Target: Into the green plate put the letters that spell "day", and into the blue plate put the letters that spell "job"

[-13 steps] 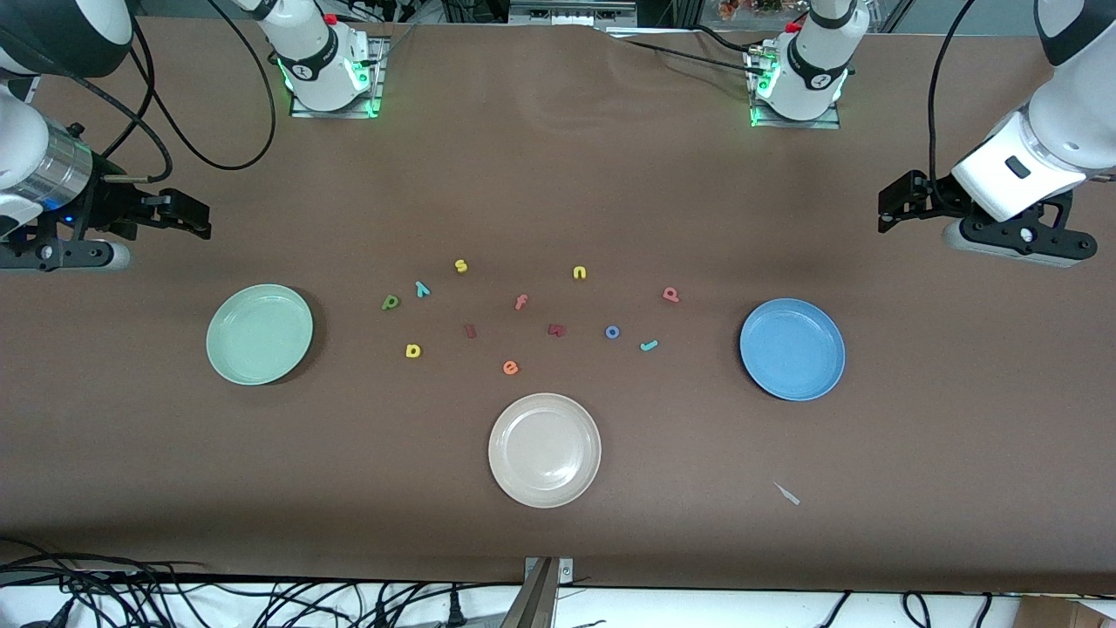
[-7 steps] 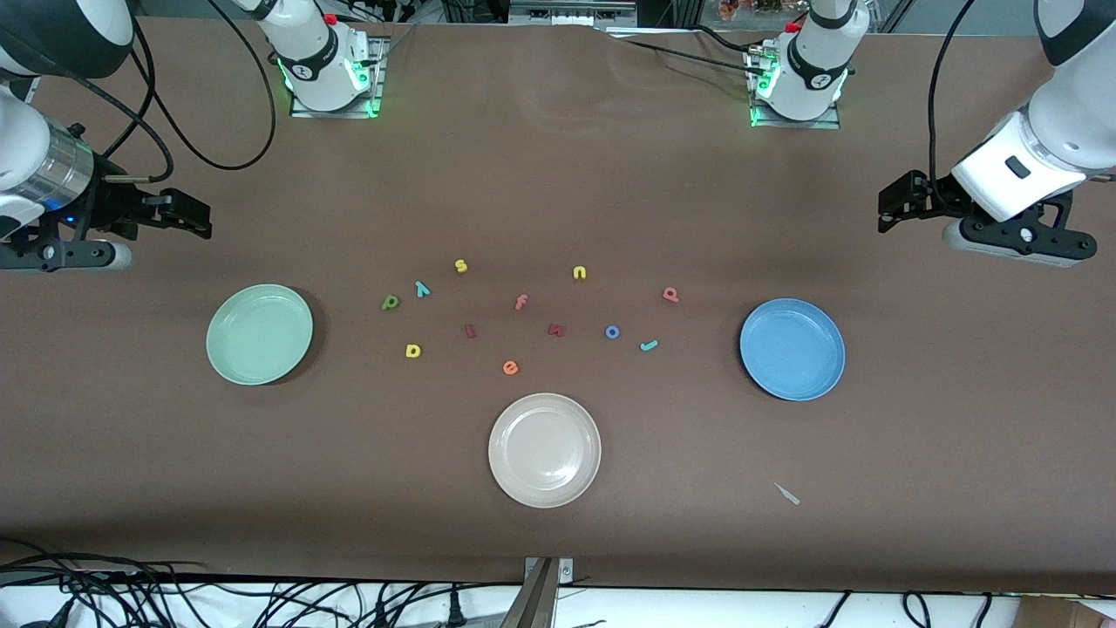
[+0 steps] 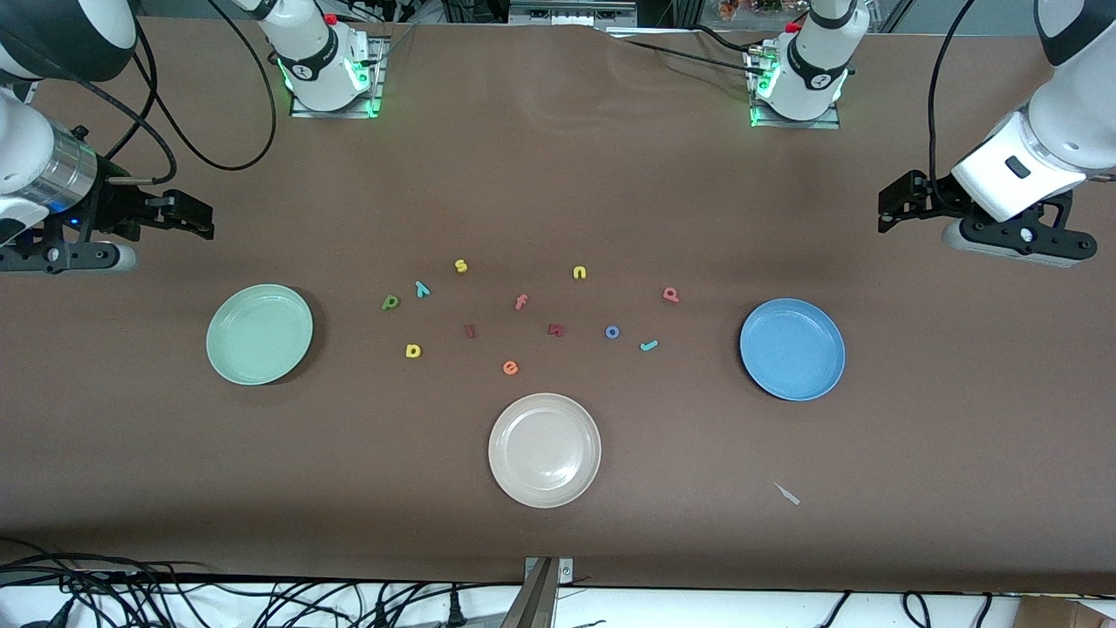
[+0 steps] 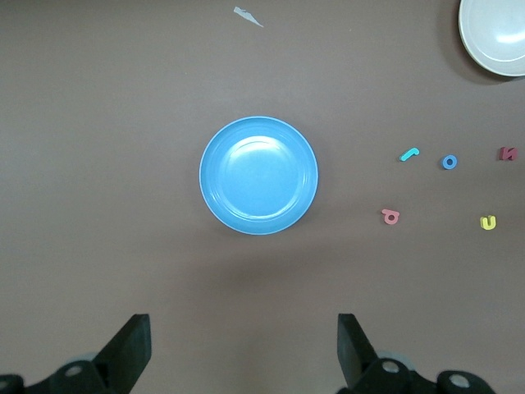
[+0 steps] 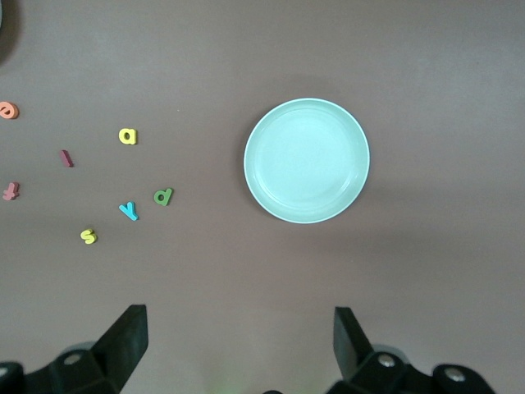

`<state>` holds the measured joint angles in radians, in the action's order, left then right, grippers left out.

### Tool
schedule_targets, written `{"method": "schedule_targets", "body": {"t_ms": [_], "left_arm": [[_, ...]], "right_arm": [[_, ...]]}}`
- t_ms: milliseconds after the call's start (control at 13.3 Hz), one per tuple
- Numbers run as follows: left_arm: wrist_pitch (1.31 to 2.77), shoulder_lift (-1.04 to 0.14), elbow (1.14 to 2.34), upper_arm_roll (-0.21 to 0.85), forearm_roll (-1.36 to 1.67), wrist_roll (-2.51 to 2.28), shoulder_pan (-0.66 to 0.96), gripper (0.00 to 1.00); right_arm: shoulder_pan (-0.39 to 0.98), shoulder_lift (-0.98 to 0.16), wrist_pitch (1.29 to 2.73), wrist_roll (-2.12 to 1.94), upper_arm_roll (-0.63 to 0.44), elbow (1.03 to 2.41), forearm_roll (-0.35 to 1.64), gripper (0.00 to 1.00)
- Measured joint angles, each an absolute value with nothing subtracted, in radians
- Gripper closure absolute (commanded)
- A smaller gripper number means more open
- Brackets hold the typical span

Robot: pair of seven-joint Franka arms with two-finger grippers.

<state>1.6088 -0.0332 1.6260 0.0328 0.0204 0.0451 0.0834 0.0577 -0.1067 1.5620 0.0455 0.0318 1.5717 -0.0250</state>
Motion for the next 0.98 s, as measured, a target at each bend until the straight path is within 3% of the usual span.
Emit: {"method": "schedule_targets", "body": {"t_ms": [976], "left_arm": [[1.619, -0.049, 1.617, 0.037, 0.02, 0.045, 0.091, 0.0]], "right_arm": [[0.057, -0.108, 1.563, 0.044, 0.03, 1.572, -0.025, 0.0]]}}
